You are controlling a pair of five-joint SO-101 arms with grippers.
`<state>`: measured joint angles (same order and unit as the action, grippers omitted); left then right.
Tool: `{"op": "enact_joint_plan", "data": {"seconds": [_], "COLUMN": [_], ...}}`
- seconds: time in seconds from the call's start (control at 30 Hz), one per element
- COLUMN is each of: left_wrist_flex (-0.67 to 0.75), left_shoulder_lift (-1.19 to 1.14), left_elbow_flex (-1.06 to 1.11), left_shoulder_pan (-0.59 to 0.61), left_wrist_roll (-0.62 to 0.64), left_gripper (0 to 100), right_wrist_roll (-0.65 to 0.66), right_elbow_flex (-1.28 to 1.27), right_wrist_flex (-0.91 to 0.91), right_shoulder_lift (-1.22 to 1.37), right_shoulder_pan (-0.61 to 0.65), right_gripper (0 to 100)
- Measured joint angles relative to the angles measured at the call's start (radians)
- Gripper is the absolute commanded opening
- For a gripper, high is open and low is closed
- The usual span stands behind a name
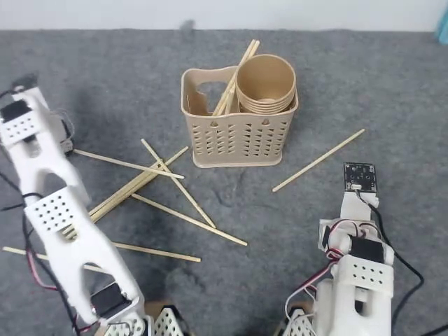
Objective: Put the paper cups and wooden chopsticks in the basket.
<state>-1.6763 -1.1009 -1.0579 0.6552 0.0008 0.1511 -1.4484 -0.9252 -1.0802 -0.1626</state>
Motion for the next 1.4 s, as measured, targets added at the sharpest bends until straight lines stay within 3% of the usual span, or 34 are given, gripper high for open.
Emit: {"op": "enact_joint_plan", "data": {"seconds": [0.27, 0.47, 0.9, 1.4], "left_wrist_flex": [-0.044, -0.046, -0.029, 0.29], "left_shoulder_lift": [0.003, 0.157, 0.703, 1.297], "left_elbow_flex": [-0.084, -0.075, 0.497, 0.898], "left_shoulder_pan": [0.021, 0.043, 0.006, -0.181], "left_wrist_roll": [0.0, 0.035, 0.048, 0.051], "left_gripper": [1, 1, 1, 1], "right_wrist_roll": [0.0, 0.0, 0.0, 0.0], "right_elbow_flex": [0.0, 0.0, 0.0, 0.0], "right_wrist_flex": [0.0, 0.0, 0.0, 0.0], "right_shoulder_lift": [0.0, 0.0, 0.0, 0.0], "right_shoulder_pan": [-0.002, -0.002, 0.0, 0.0], "right_gripper": [0.8, 0.8, 0.8, 0.8]}}
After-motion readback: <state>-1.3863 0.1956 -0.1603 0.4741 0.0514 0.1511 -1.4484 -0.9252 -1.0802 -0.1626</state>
